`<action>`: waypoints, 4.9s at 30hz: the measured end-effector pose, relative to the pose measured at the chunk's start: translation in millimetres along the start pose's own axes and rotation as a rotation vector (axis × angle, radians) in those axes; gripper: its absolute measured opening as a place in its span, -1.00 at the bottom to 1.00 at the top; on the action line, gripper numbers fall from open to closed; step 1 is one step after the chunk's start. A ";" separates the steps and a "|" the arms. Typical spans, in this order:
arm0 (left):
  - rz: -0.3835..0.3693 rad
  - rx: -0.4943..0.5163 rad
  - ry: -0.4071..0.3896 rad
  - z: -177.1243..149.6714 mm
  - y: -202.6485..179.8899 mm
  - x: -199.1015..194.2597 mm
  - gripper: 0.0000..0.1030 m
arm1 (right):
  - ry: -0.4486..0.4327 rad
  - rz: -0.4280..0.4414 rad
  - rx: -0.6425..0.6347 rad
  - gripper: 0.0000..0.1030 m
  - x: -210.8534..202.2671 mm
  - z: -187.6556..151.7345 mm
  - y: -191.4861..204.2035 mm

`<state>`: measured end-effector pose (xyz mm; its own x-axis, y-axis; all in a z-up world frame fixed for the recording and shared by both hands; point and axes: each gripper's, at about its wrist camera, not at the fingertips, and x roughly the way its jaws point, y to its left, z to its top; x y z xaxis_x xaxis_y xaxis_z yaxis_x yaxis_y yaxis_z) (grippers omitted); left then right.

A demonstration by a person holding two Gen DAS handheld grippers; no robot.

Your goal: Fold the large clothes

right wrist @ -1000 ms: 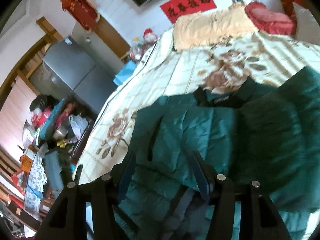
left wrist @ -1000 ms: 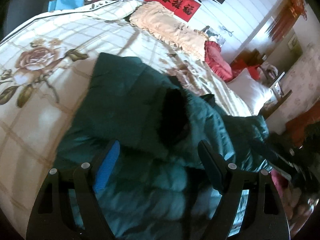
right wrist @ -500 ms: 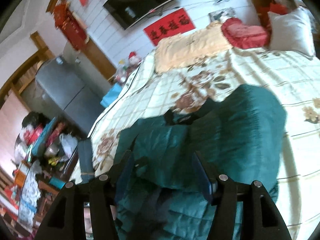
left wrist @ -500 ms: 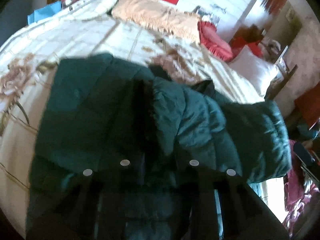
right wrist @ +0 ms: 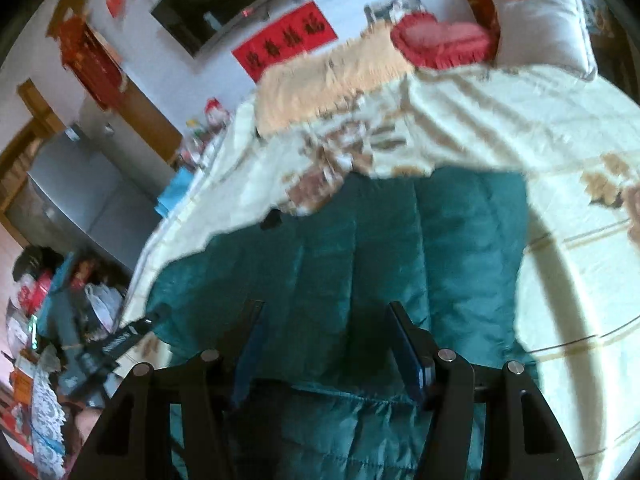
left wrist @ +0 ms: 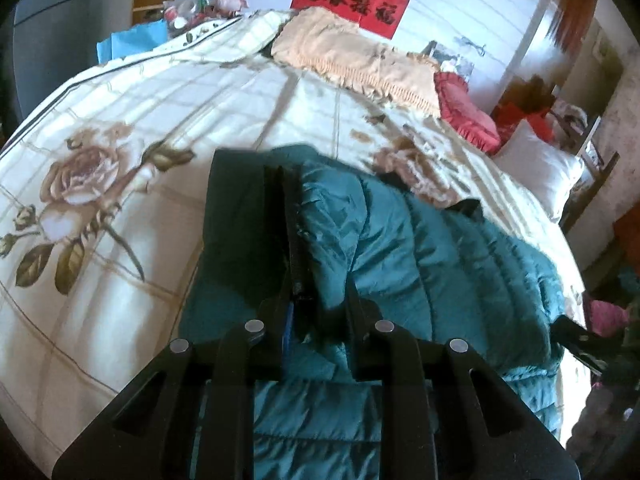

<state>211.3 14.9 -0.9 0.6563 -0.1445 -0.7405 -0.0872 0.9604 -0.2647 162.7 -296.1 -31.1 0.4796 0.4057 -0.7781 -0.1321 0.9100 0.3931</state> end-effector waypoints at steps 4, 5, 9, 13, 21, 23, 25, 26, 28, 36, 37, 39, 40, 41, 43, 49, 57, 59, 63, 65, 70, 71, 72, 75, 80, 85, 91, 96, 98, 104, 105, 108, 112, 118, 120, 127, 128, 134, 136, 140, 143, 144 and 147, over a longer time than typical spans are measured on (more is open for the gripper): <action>0.019 0.029 0.010 -8.5 -3.3 6.6 -0.63 | 0.062 -0.058 -0.018 0.14 34.6 -13.1 -6.4; 0.022 0.032 0.010 -8.4 -4.1 6.7 -0.63 | 0.057 -0.067 -0.032 0.14 35.0 -13.7 -5.4; 0.020 0.020 0.006 -4.4 2.1 3.4 -0.63 | 0.010 -0.045 -0.052 0.13 -0.4 2.8 -9.2; 0.021 0.008 0.013 -3.6 5.8 5.3 -0.63 | -0.104 -0.177 0.026 0.15 -40.4 30.5 -42.2; 0.018 0.026 0.043 -5.6 -1.6 9.4 -0.63 | -0.021 -0.243 0.213 0.45 1.3 63.0 -104.5; 0.018 0.027 0.044 -4.9 -1.6 10.0 -0.63 | -0.005 -0.207 0.214 0.35 10.3 65.7 -106.8; 0.013 0.027 0.048 -4.2 -1.7 11.6 -0.63 | -0.033 -0.251 0.172 -0.40 10.8 67.4 -103.8; 0.008 0.027 0.051 -5.0 -2.4 12.4 -0.62 | -0.045 -0.277 0.147 -0.46 9.3 66.5 -101.8; -0.021 0.034 0.067 -8.6 -7.7 16.7 -0.61 | -0.040 -0.342 0.105 -0.61 16.9 65.9 -98.1; -0.004 0.074 0.065 -14.2 -19.8 19.9 -0.60 | -0.033 -0.313 0.181 -0.53 -4.7 62.2 -109.5; -0.011 0.067 0.068 -14.1 -17.9 20.5 -0.59 | -0.030 -0.281 0.193 -0.18 -15.4 57.1 -110.1; -0.019 0.052 0.070 -14.1 -14.5 21.4 -0.57 | -0.036 -0.232 0.199 0.30 -30.9 44.1 -107.2; -0.020 0.047 0.067 -14.8 -13.7 21.7 -0.56 | -0.029 -0.214 0.190 0.31 -37.7 34.9 -104.3; -0.018 0.046 0.064 -15.4 -13.8 21.5 -0.56 | -0.015 -0.193 0.181 0.31 -39.8 26.8 -101.5; -0.007 0.051 0.058 -16.8 -14.9 21.5 -0.56 | 0.020 -0.152 0.180 0.31 -34.2 9.4 -95.2; -0.016 0.034 0.066 -20.3 -13.7 20.1 -0.22 | 0.018 -0.229 0.007 -0.67 -28.7 -7.7 -65.3; -0.004 0.074 0.069 -21.5 -12.3 15.5 0.16 | 0.011 -0.318 0.052 -0.61 -23.8 -9.8 -70.3; -0.001 0.067 0.061 -16.3 -6.1 6.0 0.16 | 0.000 -0.314 0.069 -0.24 -35.2 -7.2 -67.9; -0.009 0.031 -0.013 -6.4 3.4 -20.5 0.16 | -0.098 -0.324 -0.016 -0.04 -60.6 0.6 -37.3; -0.013 0.032 -0.057 0.0 0.1 -30.5 0.16 | -0.118 -0.295 -0.060 -0.01 -61.5 4.0 -22.6; 0.017 0.073 -0.059 7.7 -21.5 -16.3 0.16 | -0.105 -0.292 -0.199 0.13 -25.1 18.6 12.3; 0.042 0.089 -0.050 7.3 -25.8 -6.4 0.16 | -0.103 -0.306 -0.217 0.13 -15.3 21.0 15.4; 0.068 0.102 -0.037 6.9 -28.5 4.0 0.16 | -0.102 -0.320 -0.231 0.13 -6.0 23.7 17.2; 0.127 0.123 0.000 6.4 -31.0 31.6 0.16 | -0.099 -0.362 -0.241 0.13 18.4 29.5 13.4; 0.177 0.153 -0.002 10.5 -30.1 60.5 0.36 | -0.059 -0.403 -0.215 0.13 55.4 32.4 -6.9; 0.184 0.184 -0.005 9.5 -29.9 67.2 0.39 | -0.053 -0.411 -0.173 0.15 64.3 37.2 -20.9; 0.159 0.163 -0.002 8.9 -26.2 67.1 0.40 | -0.102 -0.333 -0.135 0.15 21.0 32.2 6.0; 0.156 0.156 -0.005 8.4 -27.6 67.4 0.39 | -0.082 -0.251 -0.235 0.16 22.1 14.2 56.8; 0.152 0.153 -0.005 8.1 -27.3 67.7 0.39 | -0.056 -0.245 -0.267 0.16 33.6 5.8 70.0; 0.134 0.147 -0.005 7.5 -25.7 68.8 0.43 | -0.022 -0.342 -0.336 0.17 67.4 -22.9 73.2; 0.131 0.147 -0.004 7.2 -25.4 69.0 0.44 | -0.025 -0.346 -0.336 0.17 69.7 -25.5 69.1; 0.132 0.150 -0.005 7.2 -26.3 69.8 0.44 | -0.021 -0.354 -0.345 0.18 74.8 -28.1 64.8; 0.126 0.146 -0.007 7.0 -26.4 70.3 0.44 | -0.008 -0.272 -0.284 0.18 50.2 -15.6 57.3; 0.127 0.146 -0.016 5.3 -26.4 70.6 0.45 | -0.113 -0.337 -0.215 0.20 0.7 -7.2 23.7; 0.128 0.146 -0.020 4.6 -25.1 69.8 0.45 | -0.106 -0.398 -0.188 0.20 -1.0 -5.0 3.2; 0.123 0.155 -0.024 3.5 -24.8 70.6 0.53 | -0.069 -0.449 -0.190 0.29 22.6 -14.2 -23.4; 0.122 0.154 -0.025 3.4 -24.7 70.6 0.54 | -0.070 -0.451 -0.187 0.29 22.3 -14.3 -24.5; 0.086 0.135 -0.031 4.0 -20.1 67.4 0.54 | -0.076 -0.429 -0.152 0.29 1.9 -10.7 -21.4; 0.059 0.122 -0.019 5.1 -16.2 61.8 0.54 | -0.099 -0.406 -0.129 0.29 -13.1 -15.4 -19.8; 0.022 0.111 -0.008 2.3 -9.5 42.2 0.54 | -0.095 -0.376 -0.117 0.30 -31.9 -28.8 -16.6; 0.026 0.113 -0.020 -2.5 -1.2 23.0 0.54 | -0.100 -0.370 -0.136 0.30 -36.2 -31.7 -8.5; 0.023 0.104 -0.018 -4.4 3.2 16.6 0.54 | -0.104 -0.359 -0.140 0.30 -36.2 -31.2 -3.1; 0.000 0.051 -0.012 -10.0 20.7 -5.0 0.54 | -0.111 -0.314 -0.145 0.30 -36.7 -31.0 15.9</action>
<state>198.7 33.1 -8.8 0.6655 -0.1416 -0.7329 -0.0490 0.9714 -0.2322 116.1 -293.9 -11.5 0.6064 0.0996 -0.7889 -0.0810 0.9947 0.0633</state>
